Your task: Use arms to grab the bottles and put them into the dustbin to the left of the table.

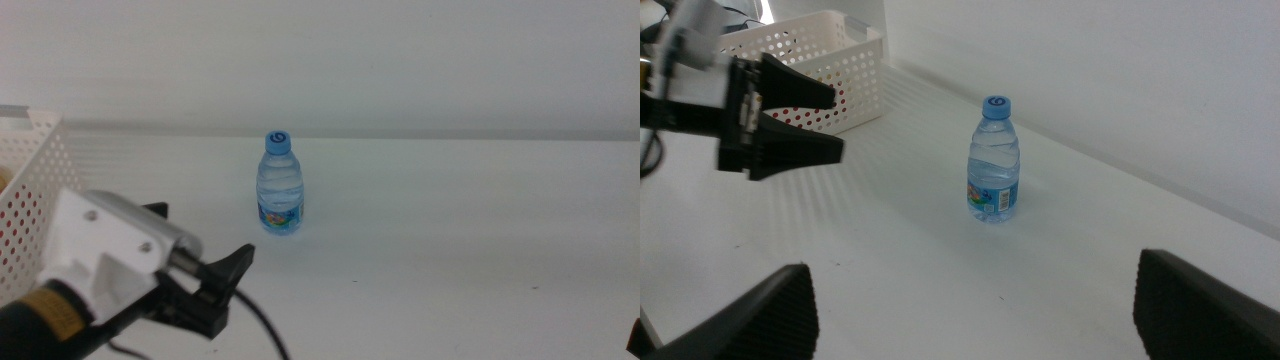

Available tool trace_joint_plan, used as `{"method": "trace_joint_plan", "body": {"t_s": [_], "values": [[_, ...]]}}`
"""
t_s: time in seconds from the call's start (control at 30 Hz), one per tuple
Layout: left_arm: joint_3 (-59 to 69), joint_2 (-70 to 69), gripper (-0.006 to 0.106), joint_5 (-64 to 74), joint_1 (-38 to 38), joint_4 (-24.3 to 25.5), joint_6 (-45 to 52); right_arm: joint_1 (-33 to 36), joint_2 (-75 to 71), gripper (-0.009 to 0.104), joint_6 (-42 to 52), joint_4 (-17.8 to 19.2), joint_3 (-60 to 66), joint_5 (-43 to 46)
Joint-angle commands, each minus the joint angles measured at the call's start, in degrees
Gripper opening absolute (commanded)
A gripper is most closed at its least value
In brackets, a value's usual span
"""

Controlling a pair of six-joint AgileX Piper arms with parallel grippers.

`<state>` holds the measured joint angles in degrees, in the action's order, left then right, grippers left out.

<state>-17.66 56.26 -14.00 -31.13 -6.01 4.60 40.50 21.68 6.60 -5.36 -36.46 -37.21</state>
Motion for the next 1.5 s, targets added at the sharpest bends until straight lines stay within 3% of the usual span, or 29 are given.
{"method": "trace_joint_plan", "body": {"t_s": [0.0, 0.53, 0.7, 1.47], "values": [[0.16, 5.34, 0.094, -7.43, -0.28, 0.29, -2.09, 0.03, -0.14, 0.083, 0.25, 0.29, 0.41, 0.72], [0.05, 31.74, 0.094, -36.25, -0.28, 0.83, -7.67, 0.03, -0.14, 0.083, 0.25, 0.29, 0.41, 0.72], [-1.05, 39.04, 0.094, -44.38, -0.28, -2.24, -7.67, 0.03, -0.14, 0.083, 0.25, 0.29, 0.41, 0.72], [-14.68, 52.39, 0.094, -43.51, -0.28, -2.37, -7.45, 0.03, -0.14, 0.083, 0.25, 0.29, 0.41, 0.72]]}}
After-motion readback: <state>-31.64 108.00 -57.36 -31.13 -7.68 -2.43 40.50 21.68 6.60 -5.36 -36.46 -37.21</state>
